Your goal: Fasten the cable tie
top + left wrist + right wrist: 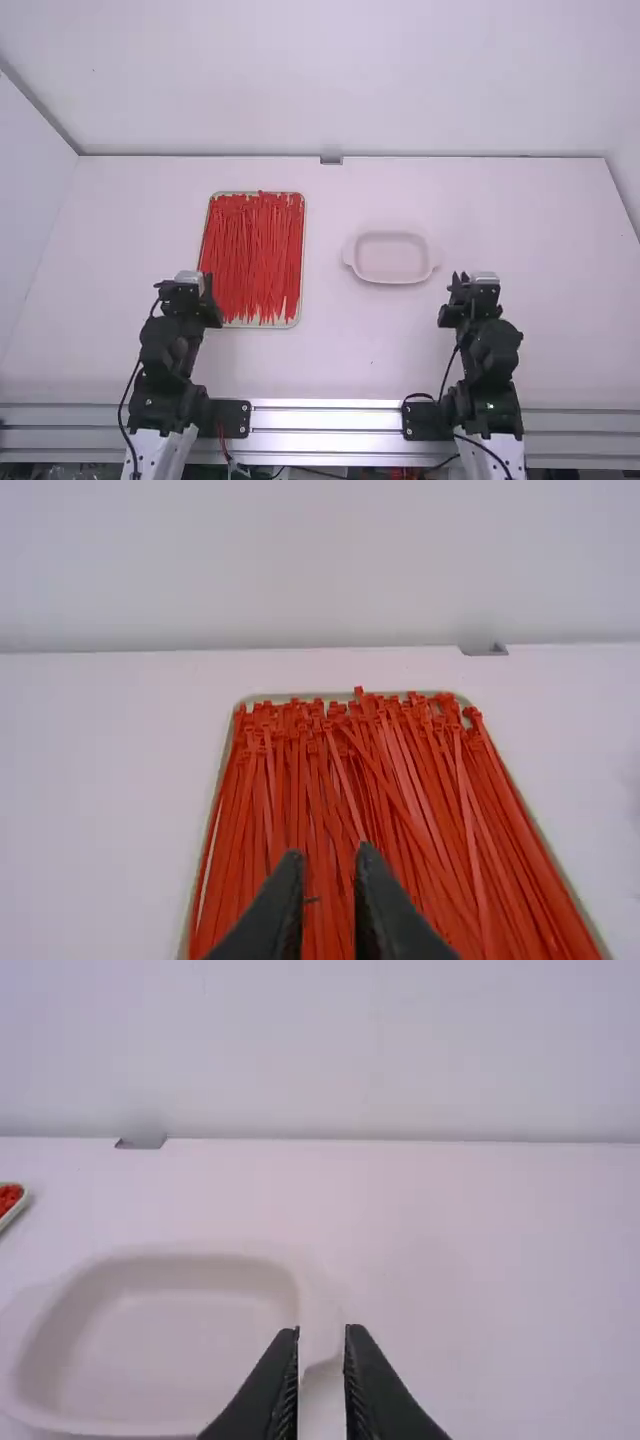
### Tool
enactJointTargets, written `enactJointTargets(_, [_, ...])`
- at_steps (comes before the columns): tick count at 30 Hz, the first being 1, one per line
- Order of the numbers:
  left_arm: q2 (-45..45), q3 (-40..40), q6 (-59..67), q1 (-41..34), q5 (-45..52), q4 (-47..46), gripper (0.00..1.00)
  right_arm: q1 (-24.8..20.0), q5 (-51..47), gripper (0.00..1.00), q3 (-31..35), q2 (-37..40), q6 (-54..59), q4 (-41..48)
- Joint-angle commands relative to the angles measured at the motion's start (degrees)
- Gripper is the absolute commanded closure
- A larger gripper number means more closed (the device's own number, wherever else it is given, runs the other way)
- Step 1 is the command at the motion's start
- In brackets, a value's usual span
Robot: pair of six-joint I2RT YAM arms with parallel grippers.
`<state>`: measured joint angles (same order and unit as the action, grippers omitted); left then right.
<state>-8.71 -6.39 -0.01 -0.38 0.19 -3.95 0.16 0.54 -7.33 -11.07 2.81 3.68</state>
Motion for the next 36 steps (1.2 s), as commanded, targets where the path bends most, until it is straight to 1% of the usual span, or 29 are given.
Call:
enactJointTargets(1, [-3.0,-3.9,0.6,-0.1,0.6,-0.9,0.82,0.7,-0.4,0.82,-4.5,-3.3,1.9,0.9])
enactJointTargets(9, [-12.7,-11.6,-1.4,-0.2,2.8,-5.0,0.70,3.3,-1.5,0.69,-13.1,-13.4,4.9,5.7])
enactJointTargets(10, [-14.9,-13.4,-1.1,-0.2,3.0,-5.9,0.66,4.0,-2.5,0.66,-15.2,-15.9,5.2,6.8])
enactJointTargets(12, [-16.3,-14.6,-1.1,-0.3,2.9,-6.4,0.64,4.5,-3.2,0.64,-16.5,-17.5,5.3,7.4])
enactJointTargets(14, [-20.1,-17.7,-1.3,-0.3,2.9,-7.9,0.59,5.6,-3.8,0.59,-20.1,-21.8,6.7,9.2])
enactJointTargets(18, [-25.5,-22.2,-1.6,-0.4,3.0,-9.7,0.51,7.1,-4.4,0.51,-25.1,-27.9,8.3,11.5])
enactJointTargets(21, [-29.5,-25.6,-1.8,-0.4,3.4,-10.9,0.47,7.8,-4.9,0.45,-28.9,-32.4,6.5,12.1])
enactJointTargets(23, [-33.2,-28.6,-1.9,-0.5,3.7,-12.1,0.40,8.5,-5.3,0.40,-32.3,-36.6,5.5,13.0])
enactJointTargets(24, [-33.5,-28.9,-1.9,-0.5,3.7,-12.2,0.40,8.5,-5.3,0.40,-32.7,-37.0,5.6,13.1])
enactJointTargets(27, [-38.5,-33.0,-2.0,-0.5,4.2,-14.1,0.33,10.0,-5.9,0.33,-36.9,-42.6,6.4,14.3])
enactJointTargets(28, [-38.8,-33.3,-2.0,-0.5,4.2,-14.2,0.32,10.2,-5.9,0.32,-37.2,-42.9,6.4,14.3])
enactJointTargets(36, [-48.7,-41.5,-2.7,-0.6,2.7,-18.5,0.18,14.0,-9.5,0.18,-43.6,-54.1,7.4,16.6])
